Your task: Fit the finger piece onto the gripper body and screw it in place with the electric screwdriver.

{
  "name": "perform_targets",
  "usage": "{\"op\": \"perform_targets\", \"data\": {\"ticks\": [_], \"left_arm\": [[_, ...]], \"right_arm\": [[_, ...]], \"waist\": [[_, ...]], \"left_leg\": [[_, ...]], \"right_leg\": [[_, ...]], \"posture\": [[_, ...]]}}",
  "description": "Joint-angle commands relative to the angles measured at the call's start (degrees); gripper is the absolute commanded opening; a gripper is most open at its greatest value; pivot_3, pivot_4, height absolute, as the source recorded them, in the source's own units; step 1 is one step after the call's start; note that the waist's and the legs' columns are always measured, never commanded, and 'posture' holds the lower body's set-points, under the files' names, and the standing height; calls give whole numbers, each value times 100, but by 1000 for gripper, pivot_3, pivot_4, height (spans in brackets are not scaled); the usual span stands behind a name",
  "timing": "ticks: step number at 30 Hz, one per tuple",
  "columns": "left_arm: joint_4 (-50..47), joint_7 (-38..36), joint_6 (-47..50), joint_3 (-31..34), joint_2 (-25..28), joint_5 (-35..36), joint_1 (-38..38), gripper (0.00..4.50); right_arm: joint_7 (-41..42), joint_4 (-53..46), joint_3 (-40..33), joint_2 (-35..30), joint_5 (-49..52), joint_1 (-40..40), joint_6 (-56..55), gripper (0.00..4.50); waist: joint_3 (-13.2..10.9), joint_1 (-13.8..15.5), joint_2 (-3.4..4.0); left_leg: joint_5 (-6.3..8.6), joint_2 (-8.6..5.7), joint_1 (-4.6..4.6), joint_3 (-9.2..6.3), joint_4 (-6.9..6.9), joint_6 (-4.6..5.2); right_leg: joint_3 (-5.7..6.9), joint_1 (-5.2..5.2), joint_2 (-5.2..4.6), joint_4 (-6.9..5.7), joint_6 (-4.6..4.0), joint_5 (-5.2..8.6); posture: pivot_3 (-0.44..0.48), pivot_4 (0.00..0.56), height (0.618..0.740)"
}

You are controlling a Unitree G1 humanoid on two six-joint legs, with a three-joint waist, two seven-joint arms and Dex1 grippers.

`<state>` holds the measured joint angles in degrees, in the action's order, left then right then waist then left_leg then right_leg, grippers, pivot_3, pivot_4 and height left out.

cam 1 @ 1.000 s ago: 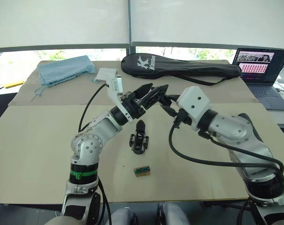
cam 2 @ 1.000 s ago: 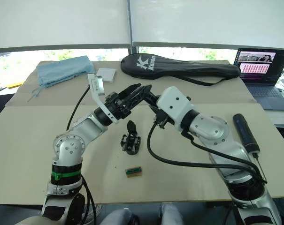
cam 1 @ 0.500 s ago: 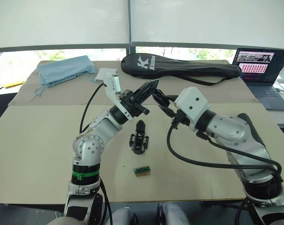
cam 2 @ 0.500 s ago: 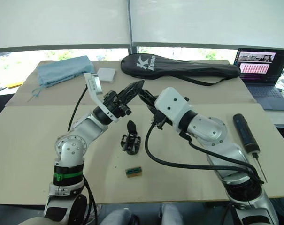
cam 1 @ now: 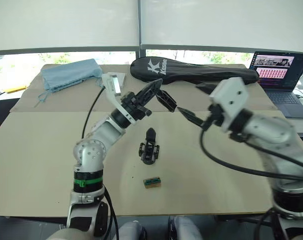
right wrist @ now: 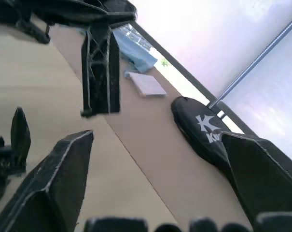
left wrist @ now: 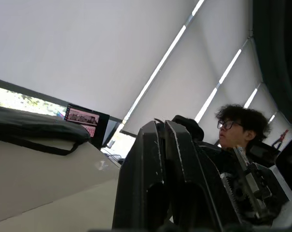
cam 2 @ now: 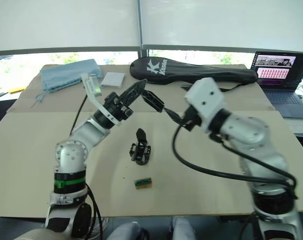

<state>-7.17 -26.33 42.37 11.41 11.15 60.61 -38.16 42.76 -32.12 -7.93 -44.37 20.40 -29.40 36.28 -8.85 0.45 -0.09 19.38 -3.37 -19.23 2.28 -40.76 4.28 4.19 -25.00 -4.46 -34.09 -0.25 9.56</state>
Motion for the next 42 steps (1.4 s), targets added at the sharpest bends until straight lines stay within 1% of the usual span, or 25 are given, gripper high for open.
{"op": "perform_targets", "data": {"ticks": [1,2,5,7,9,11,13,17,19,23,27,36,42], "left_arm": [[284,-876,413,-97,449,208,-325,0],[387,-1015,508,-122,545,216,-385,0],[586,-1502,671,-256,789,120,-565,0],[695,-1931,951,-367,989,169,-720,0],[740,-2329,1174,-501,1166,180,-834,0],[754,-2615,1467,-619,1305,238,-929,0],[688,-2929,1735,-792,1445,240,-1023,0],[551,-3281,1918,-1059,1527,131,-1097,0],[498,-3318,1965,-1115,1487,140,-1107,0],[366,-3280,2064,-1173,1388,167,-1116,0],[272,-3358,1975,-1310,1403,-29,-1072,0],[313,-3401,1842,-1317,1316,-234,-1127,0],[285,-3511,1832,-1362,1354,-354,-1126,0]], "right_arm": [[950,280,-810,-494,1588,-163,1036,4479],[1067,290,-838,-604,1880,-180,1279,4479],[1020,379,-859,-828,2827,-377,2325,4479],[975,556,-661,-1057,3399,-682,3278,4479],[881,676,-523,-1125,3807,-926,3871,4479],[657,818,-434,-1002,4174,-1193,4410,4479],[332,962,-345,-745,4472,-1476,4900,4479],[-292,1145,-342,-59,5024,-1873,5559,4479],[-563,1237,-299,118,5376,-1961,5616,4479],[-1122,1404,-193,253,5953,-2086,5621,4479],[-1812,1612,-100,387,6442,-2118,5563,4479],[-2576,1578,445,-57,7530,-1933,5148,4479],[-2905,1535,766,-349,7971,-1868,4746,4479]], "waist": [[-4,-12,-1],[-4,-15,-1],[-5,-24,-2],[-10,-28,0],[-11,-25,-1],[-12,-25,-2],[-14,-18,-6],[-14,-9,-6],[-14,7,-6],[-15,16,-6],[-15,3,-6],[-15,-12,-6],[-15,-13,-7]], "left_leg": [[0,1,-1,0,-1,0],[0,2,-1,0,-2,1],[0,20,-1,0,-3,0],[0,22,-2,-2,-4,0],[0,19,-8,0,-4,0],[0,19,-8,-2,-1,0],[0,18,-10,-2,-2,0],[0,15,-12,-2,-4,0],[0,14,-13,-2,-3,0],[0,4,-17,-5,-4,0],[0,2,-15,-5,-3,0],[-1,3,-15,-5,-3,-1],[-1,4,-15,-5,-3,-1]], "right_leg": [[-1,-1,-1,-1,0,0],[-1,-1,-1,-4,-1,-1],[-2,-1,-19,0,-12,-4],[-5,-3,-24,-1,-15,-4],[-6,-13,-33,-4,-20,-7],[-5,-13,-35,-1,-21,-7],[-4,-13,-41,-1,-21,-7],[-1,-15,-47,-3,-22,-9],[2,-17,-49,-3,-22,-9],[13,-18,-58,-1,-21,-9],[19,-15,-61,-2,-21,-10],[23,-14,-59,-2,-21,-9],[23,-14,-59,-2,-20,-9]], "posture": [[0,150,740],[0,150,740],[0,150,740],[0,150,740],[0,150,740],[0,150,740],[0,150,740],[0,150,740],[0,150,740],[0,150,740],[0,150,740],[0,150,740],[0,150,740]]}}
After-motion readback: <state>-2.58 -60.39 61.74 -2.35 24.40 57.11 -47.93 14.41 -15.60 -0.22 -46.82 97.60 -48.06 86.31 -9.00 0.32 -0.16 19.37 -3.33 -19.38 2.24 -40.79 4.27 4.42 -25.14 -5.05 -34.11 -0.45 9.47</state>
